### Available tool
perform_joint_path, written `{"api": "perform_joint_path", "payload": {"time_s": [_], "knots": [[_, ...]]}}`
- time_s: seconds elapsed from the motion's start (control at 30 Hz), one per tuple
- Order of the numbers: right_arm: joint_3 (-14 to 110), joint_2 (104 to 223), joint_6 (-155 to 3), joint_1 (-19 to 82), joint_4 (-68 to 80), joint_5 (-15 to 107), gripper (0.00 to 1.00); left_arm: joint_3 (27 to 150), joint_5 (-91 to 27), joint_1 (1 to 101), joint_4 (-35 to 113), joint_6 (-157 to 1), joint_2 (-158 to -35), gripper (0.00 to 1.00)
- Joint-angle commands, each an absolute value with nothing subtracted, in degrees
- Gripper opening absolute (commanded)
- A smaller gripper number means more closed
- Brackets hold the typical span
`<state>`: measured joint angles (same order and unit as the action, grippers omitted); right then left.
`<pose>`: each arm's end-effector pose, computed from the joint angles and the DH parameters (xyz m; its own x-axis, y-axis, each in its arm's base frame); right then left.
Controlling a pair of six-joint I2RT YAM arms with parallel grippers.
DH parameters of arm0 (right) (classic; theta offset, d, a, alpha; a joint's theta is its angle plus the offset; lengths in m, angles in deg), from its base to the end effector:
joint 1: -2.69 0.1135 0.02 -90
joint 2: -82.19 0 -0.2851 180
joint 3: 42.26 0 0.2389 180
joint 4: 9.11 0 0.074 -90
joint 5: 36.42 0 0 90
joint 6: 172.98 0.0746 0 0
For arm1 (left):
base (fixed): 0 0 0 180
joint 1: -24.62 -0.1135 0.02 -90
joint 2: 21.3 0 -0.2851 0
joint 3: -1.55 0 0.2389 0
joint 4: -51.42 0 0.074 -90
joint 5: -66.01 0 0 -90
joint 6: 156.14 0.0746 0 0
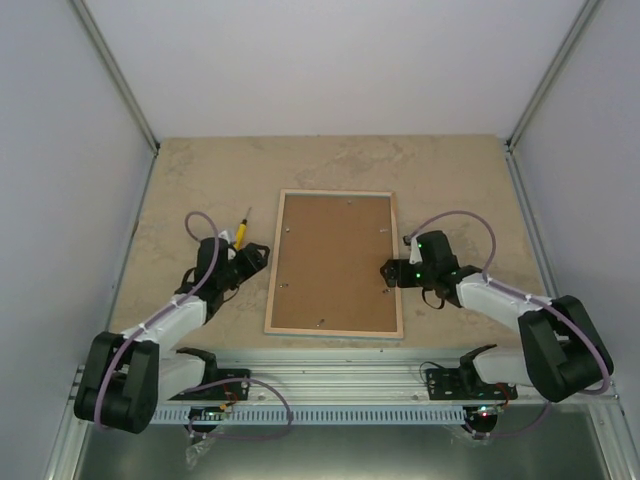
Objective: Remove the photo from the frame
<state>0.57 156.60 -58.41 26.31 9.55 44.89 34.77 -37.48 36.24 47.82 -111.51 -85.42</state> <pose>0.2167 0.1070 0.1494 -0.8421 0.0804 -0.5334 -0.1479 0.9166 0.3716 0.2133 -0.0616 0.1643 -0.6632 -0.5701 -0.4849 -0.1249 0.7231 -0.6793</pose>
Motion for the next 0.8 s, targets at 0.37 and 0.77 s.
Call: {"api": "perform_joint_path", "payload": {"time_s": [0.37, 0.77], "knots": [[5.34, 164.33, -56.56, 28.74, 7.57, 37.01, 0.86, 34.41, -44.73, 42.12, 52.89, -112.16, -93.9, 0.72], [18.99, 177.65, -60.91, 25.58, 7.49, 38.92, 0.89, 44.71, -45.47, 44.05, 58.59, -112.97, -105.72, 0.7]]}}
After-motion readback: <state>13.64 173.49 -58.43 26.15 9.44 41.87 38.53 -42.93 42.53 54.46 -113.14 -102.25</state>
